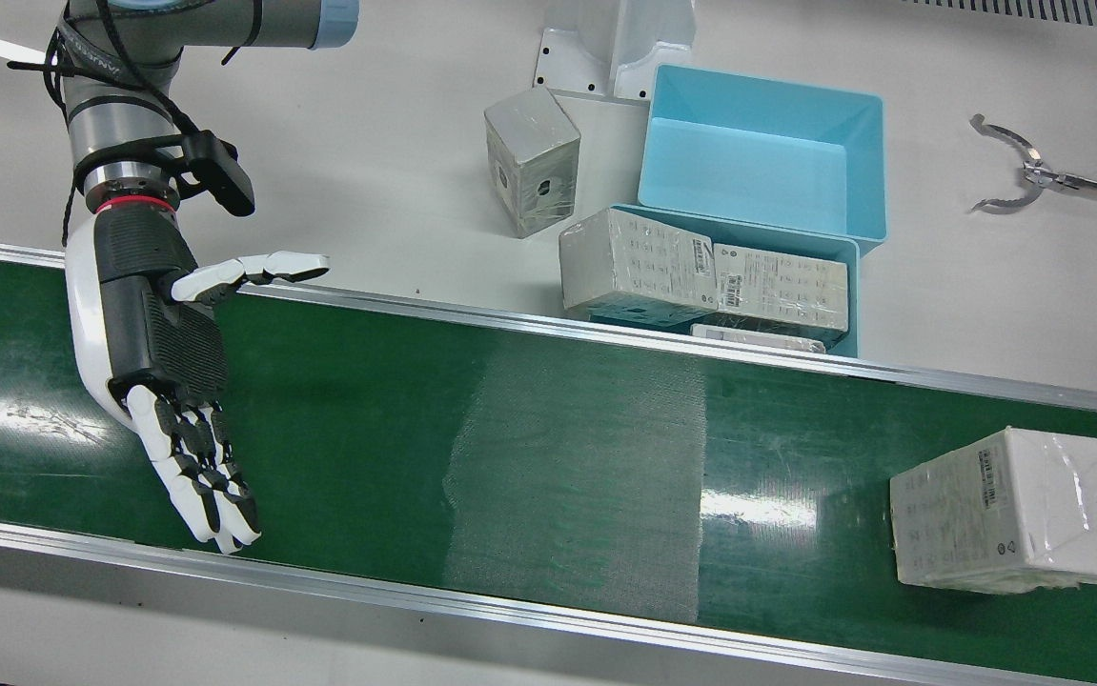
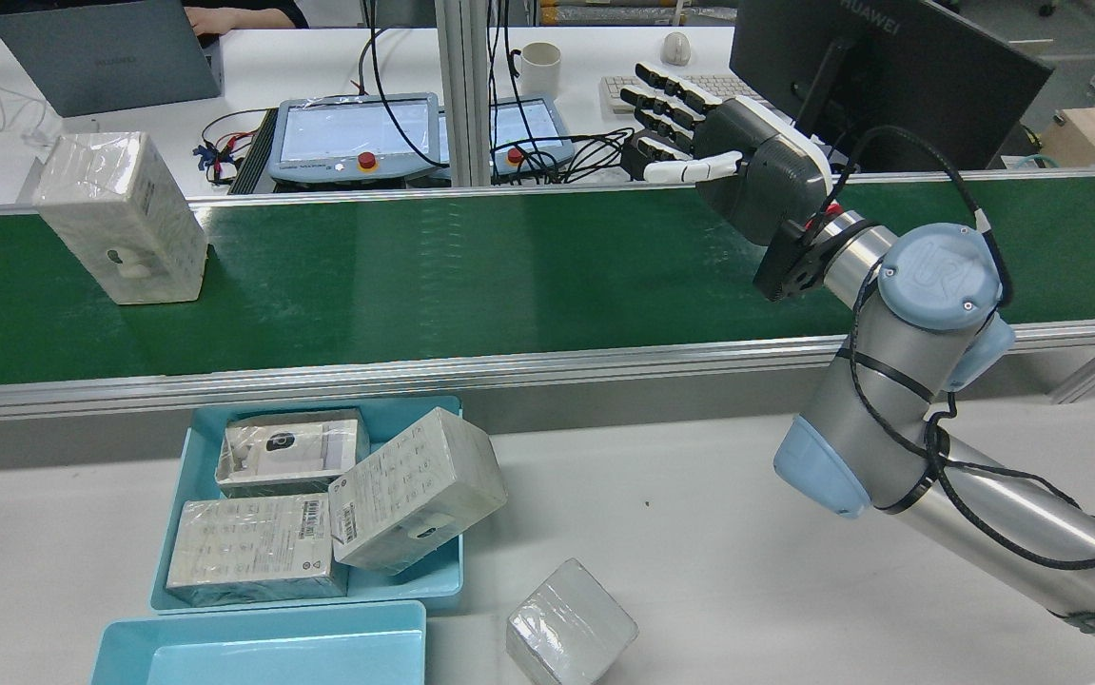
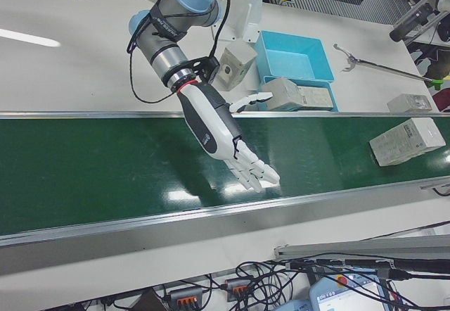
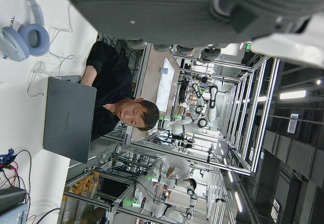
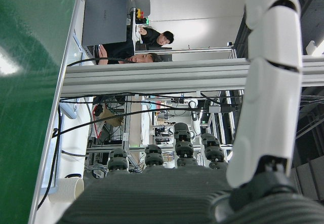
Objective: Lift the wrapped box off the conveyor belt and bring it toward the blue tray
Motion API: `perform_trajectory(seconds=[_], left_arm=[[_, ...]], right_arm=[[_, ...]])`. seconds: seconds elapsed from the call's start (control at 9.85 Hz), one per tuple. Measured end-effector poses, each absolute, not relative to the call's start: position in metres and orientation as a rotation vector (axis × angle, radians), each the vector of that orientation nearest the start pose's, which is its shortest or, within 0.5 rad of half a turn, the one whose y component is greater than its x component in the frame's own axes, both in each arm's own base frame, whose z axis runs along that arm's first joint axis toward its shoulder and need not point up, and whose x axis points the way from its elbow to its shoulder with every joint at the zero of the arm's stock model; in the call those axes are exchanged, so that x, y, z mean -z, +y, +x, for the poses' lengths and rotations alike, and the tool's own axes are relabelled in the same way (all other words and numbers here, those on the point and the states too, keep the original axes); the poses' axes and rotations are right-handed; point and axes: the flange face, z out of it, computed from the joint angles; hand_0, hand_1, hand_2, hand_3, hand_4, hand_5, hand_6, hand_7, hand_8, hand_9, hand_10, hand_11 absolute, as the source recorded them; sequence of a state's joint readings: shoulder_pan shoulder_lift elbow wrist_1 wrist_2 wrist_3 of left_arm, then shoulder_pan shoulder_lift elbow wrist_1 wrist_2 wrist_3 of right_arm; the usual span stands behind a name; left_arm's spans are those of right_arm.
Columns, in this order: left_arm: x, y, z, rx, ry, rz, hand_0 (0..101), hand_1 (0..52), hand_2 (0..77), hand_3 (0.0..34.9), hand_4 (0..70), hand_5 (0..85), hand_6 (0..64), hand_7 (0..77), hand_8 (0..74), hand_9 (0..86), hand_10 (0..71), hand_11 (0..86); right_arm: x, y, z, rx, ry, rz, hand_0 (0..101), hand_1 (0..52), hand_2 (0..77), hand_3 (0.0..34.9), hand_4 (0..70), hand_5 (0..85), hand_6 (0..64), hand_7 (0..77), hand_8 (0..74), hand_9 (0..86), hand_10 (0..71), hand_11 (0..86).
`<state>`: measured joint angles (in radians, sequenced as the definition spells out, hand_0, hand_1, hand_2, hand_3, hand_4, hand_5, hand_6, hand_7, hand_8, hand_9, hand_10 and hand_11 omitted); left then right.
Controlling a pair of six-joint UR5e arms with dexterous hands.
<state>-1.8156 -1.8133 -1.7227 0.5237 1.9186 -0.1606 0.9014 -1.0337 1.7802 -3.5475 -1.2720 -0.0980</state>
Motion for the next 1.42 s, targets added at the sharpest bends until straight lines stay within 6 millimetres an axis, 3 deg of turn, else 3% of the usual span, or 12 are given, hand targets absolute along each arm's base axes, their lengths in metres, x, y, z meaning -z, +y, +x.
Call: perform_trajectory(seconds=[0.2, 0.41, 0.51, 0.71, 0.81, 1.02, 1.12, 1.42], left_arm=[[-0.535, -0.504, -0.228, 2.406, 2.107, -0.33, 0, 0.0, 1.1, 0.0, 0.0, 1.1, 0.0, 0.0, 0.0, 0.0, 0.5, 0.0], [-0.535, -0.504, -0.228, 2.406, 2.107, -0.33, 0, 0.0, 0.5, 0.0, 0.0, 1.1, 0.0, 0.0, 0.0, 0.0, 0.0, 0.0], [-0.535, -0.504, -0.228, 2.406, 2.107, -0.33, 0, 0.0, 0.5, 0.0, 0.0, 1.1, 0.0, 0.0, 0.0, 0.0, 0.0, 0.0], [-0.535, -0.504, -0.228, 2.407, 2.107, -0.33, 0, 0.0, 0.5, 0.0, 0.0, 1.1, 0.0, 0.0, 0.0, 0.0, 0.0, 0.0], [-0.535, -0.504, -0.228, 2.407, 2.107, -0.33, 0, 0.0, 0.5, 0.0, 0.0, 1.1, 0.0, 0.0, 0.0, 0.0, 0.0, 0.0], [-0.535, -0.504, -0.228, 2.407, 2.107, -0.33, 0, 0.0, 0.5, 0.0, 0.0, 1.1, 0.0, 0.0, 0.0, 0.0, 0.0, 0.0], [-0.535, -0.504, -0.228, 2.407, 2.107, -0.33, 0, 0.0, 0.5, 0.0, 0.0, 1.1, 0.0, 0.0, 0.0, 0.0, 0.5, 0.0], [-0.535, -0.504, -0.228, 2.407, 2.107, -0.33, 0, 0.0, 1.1, 0.0, 0.0, 1.1, 0.0, 0.5, 0.0, 0.0, 0.0, 0.0]], right_arm=[[-0.31, -0.591, -0.255, 1.891, 2.714, 0.473, 46, 12.0, 13.6, 12.1, 6.0, 6.0, 0.5, 10.9, 3.3, 7.6, 3.8, 7.6], [-0.289, -0.587, -0.23, 1.823, 2.798, 0.36, 46, 13.6, 13.6, 10.6, 6.0, 6.0, 0.0, 10.9, 3.3, 6.5, 1.1, 4.9], [-0.286, -0.586, -0.221, 1.813, 2.825, 0.318, 47, 14.7, 13.1, 13.2, 6.0, 3.3, 0.0, 8.2, 4.4, 6.5, 2.2, 3.8], [-0.296, -0.583, -0.214, 1.835, 2.828, 0.3, 48, 14.7, 13.1, 14.3, 6.0, 3.3, 0.0, 8.2, 4.4, 5.4, 2.2, 3.8], [-0.302, -0.581, -0.211, 1.843, 2.817, 0.312, 49, 13.6, 7.6, 19.7, 4.9, 1.6, 0.0, 6.5, 4.4, 3.8, 0.0, 2.2], [-0.316, -0.573, -0.205, 1.865, 2.798, 0.329, 48, 13.6, 7.6, 20.8, 4.9, 1.6, 0.0, 6.5, 4.4, 3.8, 0.0, 2.2], [-0.32, -0.57, -0.203, 1.873, 2.793, 0.333, 47, 11.5, 9.3, 19.4, 3.3, 4.4, 0.0, 7.6, 4.4, 3.8, 0.0, 1.6], [-0.326, -0.567, -0.202, 1.881, 2.787, 0.337, 46, 12.0, 10.4, 18.7, 3.3, 3.3, 0.0, 6.0, 3.8, 3.8, 1.6, 1.6]])
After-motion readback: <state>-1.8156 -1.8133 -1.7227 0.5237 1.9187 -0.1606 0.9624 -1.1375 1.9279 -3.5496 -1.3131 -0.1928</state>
